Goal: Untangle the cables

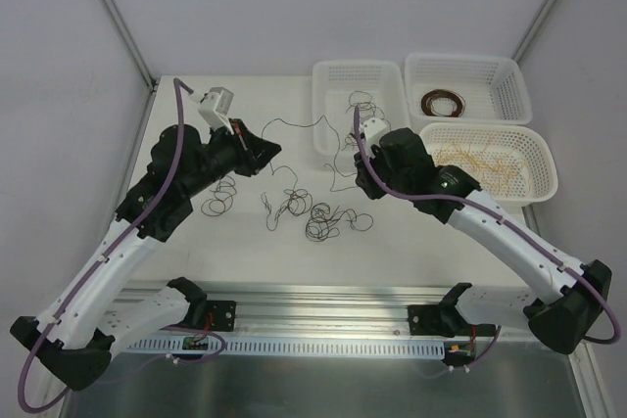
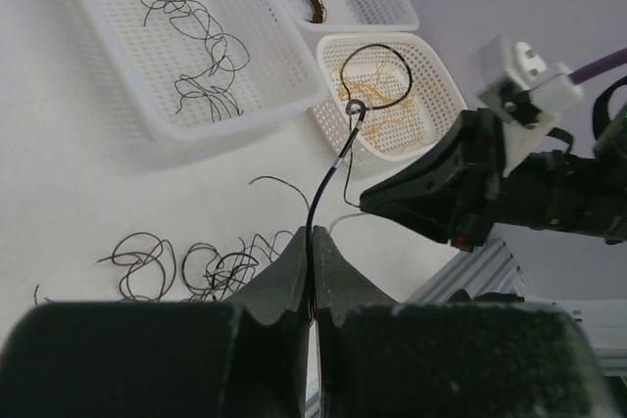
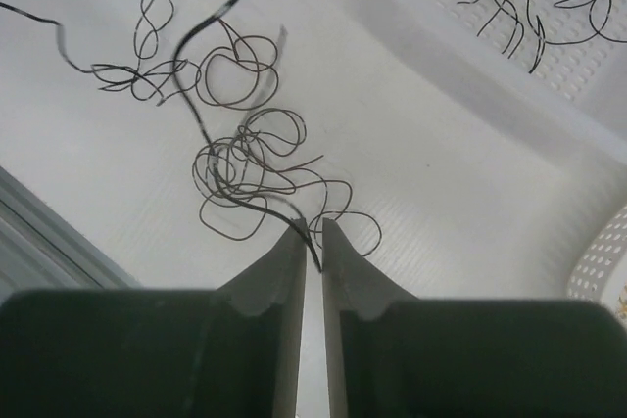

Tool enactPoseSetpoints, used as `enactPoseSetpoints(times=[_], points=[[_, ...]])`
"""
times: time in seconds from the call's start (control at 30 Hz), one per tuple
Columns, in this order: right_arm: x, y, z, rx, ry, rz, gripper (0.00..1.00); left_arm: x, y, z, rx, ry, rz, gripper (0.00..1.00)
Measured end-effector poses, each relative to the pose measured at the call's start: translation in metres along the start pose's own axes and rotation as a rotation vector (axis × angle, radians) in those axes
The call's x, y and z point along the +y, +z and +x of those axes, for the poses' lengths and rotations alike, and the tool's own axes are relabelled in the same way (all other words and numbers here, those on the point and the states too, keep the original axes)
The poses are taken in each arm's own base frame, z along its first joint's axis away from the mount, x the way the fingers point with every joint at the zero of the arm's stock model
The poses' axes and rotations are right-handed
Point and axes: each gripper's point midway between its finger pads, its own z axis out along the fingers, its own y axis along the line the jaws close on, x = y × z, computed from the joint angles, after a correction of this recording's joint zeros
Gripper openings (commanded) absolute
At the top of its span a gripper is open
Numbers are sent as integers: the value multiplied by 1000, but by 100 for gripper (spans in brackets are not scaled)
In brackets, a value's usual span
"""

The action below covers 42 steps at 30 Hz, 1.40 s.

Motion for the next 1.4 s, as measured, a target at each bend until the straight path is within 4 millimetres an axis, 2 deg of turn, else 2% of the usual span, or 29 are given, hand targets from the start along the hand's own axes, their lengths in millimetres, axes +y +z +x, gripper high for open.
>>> enactPoseSetpoints(times=[0.17, 0.27, 0.47, 0.6, 0.73, 0.93, 1.3, 1.4], points=[[-3, 17, 13, 52, 23, 15, 42, -16, -9, -32, -25, 12, -12, 0], [0, 20, 17, 50, 29, -4, 48, -15, -6, -40, -22, 17, -48, 0], [17, 14, 16, -9, 37, -102, 58, 2, 8, -42, 9, 11, -149, 0], [38, 8, 9, -81, 32, -207, 59, 2, 11, -50, 5, 10, -177, 0], [61, 14, 0, -136, 30, -306, 59, -4, 9, -65, -32, 11, -175, 0], [77, 49, 4, -161, 94, -374, 55, -10, 3, -83, -89, -13, -182, 0], [90, 113, 6, -168, 231, -413, 54, -12, -1, -92, -118, -42, -191, 0], [92, 129, 10, -154, 266, -412, 50, -12, -1, -92, -118, -45, -191, 0]])
